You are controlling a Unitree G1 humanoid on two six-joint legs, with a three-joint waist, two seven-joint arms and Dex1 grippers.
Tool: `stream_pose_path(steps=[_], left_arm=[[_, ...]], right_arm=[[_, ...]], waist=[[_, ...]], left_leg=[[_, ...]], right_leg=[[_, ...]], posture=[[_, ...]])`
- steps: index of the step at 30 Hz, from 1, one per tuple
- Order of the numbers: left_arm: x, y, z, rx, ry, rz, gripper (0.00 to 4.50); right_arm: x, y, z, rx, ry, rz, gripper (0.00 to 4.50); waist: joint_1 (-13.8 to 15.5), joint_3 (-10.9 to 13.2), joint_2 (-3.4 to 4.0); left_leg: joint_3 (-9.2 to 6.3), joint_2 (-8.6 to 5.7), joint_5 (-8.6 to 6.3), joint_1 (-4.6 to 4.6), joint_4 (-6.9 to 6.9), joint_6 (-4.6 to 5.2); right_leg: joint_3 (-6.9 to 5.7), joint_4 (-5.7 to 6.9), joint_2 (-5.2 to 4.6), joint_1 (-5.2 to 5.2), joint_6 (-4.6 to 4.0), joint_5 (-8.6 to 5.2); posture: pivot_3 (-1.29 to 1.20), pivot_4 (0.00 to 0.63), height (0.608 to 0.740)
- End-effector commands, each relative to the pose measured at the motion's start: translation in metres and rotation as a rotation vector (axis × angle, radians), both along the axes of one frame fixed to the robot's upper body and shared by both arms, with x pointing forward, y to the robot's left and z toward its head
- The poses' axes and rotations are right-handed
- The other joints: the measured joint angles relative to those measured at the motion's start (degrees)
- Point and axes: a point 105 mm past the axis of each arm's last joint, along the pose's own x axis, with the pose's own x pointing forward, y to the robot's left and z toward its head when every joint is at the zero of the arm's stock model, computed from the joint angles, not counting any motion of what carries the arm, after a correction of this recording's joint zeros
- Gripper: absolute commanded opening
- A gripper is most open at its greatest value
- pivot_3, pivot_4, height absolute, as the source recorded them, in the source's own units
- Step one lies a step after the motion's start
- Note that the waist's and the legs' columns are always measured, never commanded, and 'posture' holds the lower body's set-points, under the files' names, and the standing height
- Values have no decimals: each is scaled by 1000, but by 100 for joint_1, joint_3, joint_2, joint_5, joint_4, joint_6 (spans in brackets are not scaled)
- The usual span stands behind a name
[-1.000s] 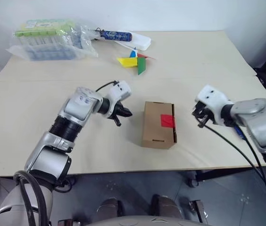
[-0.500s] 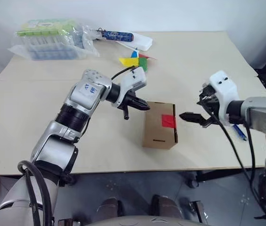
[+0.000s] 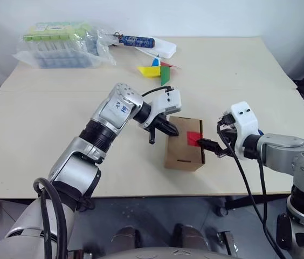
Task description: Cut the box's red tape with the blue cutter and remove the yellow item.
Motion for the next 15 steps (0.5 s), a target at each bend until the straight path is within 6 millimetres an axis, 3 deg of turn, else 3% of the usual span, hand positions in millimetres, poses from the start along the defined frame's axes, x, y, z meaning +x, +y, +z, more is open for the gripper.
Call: stream_pose_path(steps=[1,15], left_arm=[[-1,0,-3,42,-41,-17,0],[-8,0,-18,81,-28,-40,0]], right_arm=[[-7,-8,-6,-40,21,-26,4480],[-14,-22,-22,-106,137,-42,4480]], waist=[[5,-1,-1],[17,-3,-4]], left_leg=[[-1,0,0,1,0,0],[-3,3,-4,1,22,8]], right_leg=[[0,0,0,1,0,0],[5,3,0,8,0,0]], posture=[[0,150,740],[0,150,740]])
